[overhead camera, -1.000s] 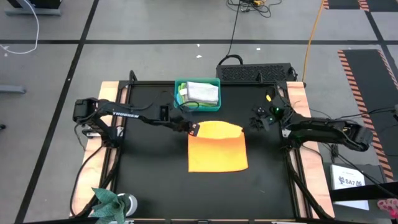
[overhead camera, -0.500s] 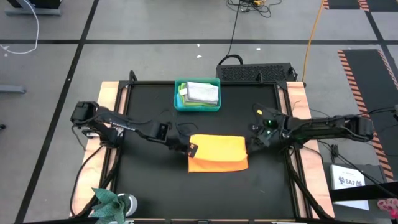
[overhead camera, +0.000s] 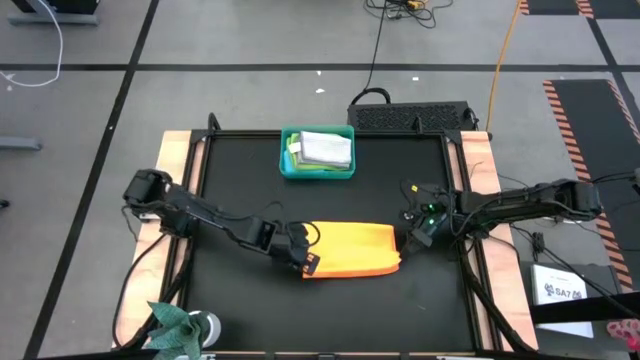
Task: Fold microfiber towels
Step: Fold the orange microfiber towel
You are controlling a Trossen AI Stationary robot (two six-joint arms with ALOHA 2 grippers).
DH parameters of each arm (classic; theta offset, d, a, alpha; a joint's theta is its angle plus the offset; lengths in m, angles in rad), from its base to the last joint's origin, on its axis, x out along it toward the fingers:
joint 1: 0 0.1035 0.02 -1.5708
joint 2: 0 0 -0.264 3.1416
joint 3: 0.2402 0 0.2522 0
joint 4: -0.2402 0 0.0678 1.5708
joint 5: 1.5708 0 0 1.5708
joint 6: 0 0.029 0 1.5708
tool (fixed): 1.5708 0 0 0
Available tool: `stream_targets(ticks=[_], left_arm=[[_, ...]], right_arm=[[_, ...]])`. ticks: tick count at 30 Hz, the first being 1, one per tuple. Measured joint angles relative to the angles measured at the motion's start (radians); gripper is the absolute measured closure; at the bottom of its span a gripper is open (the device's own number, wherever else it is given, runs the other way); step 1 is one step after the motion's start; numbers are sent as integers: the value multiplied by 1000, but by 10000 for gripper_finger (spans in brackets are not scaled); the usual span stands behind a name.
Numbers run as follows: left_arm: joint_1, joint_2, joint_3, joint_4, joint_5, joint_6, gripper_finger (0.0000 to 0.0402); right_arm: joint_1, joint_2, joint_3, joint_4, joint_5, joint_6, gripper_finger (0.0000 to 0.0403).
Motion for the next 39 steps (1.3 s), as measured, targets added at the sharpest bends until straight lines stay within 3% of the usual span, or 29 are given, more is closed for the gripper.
stream_targets(ticks=[6,12,21,27,33,39], left_arm=[[-8,94,0,66,135,-6,393],[-4,103,1,56,134,-3,397],[4,104,0,-3,140,33,397],[4,102,0,31,160,38,378],[-5,101,0,66,326,37,361],[-25,100,0,64,275,29,360]], right_arm=[[34,2,1,-43,50,4,403],[102,4,1,-154,142,-21,403],[180,4,0,-163,276,-28,403],[188,2,0,-134,280,-31,403],[188,2,0,-125,281,-33,403],[188,2,0,-124,282,-50,403]])
